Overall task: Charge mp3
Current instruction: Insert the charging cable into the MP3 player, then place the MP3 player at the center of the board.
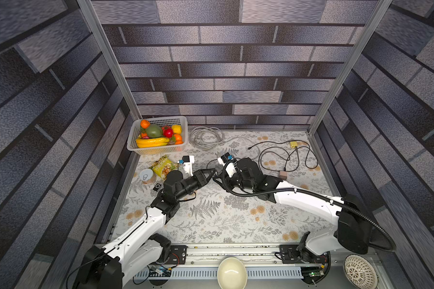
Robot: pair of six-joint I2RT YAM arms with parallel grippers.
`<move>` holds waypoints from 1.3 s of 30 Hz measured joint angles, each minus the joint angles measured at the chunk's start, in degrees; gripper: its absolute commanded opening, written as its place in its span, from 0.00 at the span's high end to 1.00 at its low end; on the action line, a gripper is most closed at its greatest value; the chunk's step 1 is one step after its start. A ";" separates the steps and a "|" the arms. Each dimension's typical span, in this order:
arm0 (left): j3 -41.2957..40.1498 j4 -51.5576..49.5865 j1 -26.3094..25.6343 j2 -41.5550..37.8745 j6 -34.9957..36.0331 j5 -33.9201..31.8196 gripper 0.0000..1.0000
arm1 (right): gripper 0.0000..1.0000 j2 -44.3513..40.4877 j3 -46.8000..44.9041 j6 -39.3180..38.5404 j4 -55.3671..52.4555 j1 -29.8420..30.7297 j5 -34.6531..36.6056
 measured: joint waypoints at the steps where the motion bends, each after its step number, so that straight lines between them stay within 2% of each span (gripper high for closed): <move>1: 0.15 0.35 0.00 -0.09 -0.02 0.31 1.00 | 0.50 -0.50 -0.46 0.42 -0.50 0.13 0.15; 10: 0.22 0.46 2.23 0.37 -0.44 1.55 1.00 | 0.25 -11.21 -4.52 3.72 -3.10 0.20 -1.86; 14: 0.63 -3.56 3.26 1.31 -0.13 1.44 1.00 | 0.18 -14.93 -7.02 5.53 -3.19 0.20 -4.52; 18: 4.09 -17.46 4.94 1.25 4.37 -0.72 1.00 | 0.13 -18.29 -8.74 8.09 -6.03 0.20 -6.10; 23: 10.84 -39.78 7.91 0.74 13.66 -6.56 1.00 | 0.05 -22.99 -7.19 10.29 -15.02 -1.77 -3.65; 26: 14.64 -51.41 8.52 3.02 19.63 -10.80 1.00 | 0.05 -23.39 -3.54 10.64 -21.20 -9.20 -1.86; 29: 17.84 -59.25 7.67 9.44 24.74 -16.17 1.00 | 0.05 -21.57 -0.72 10.40 -25.05 -19.26 -0.37; 32: 19.63 -63.69 6.78 17.86 28.15 -22.08 0.99 | 0.04 -17.97 0.22 9.29 -27.23 -27.41 1.31; 35: 20.57 -65.55 7.04 24.52 30.82 -26.97 0.95 | 0.04 -12.81 1.07 6.64 -30.77 -32.52 6.84; 37: 21.66 -66.16 7.96 28.22 32.44 -29.42 0.86 | 0.04 -8.90 1.64 4.83 -32.41 -36.00 9.31; 39: 23.17 -66.23 8.87 31.50 33.90 -31.91 0.67 | 0.05 -5.25 1.66 3.43 -33.07 -39.32 11.28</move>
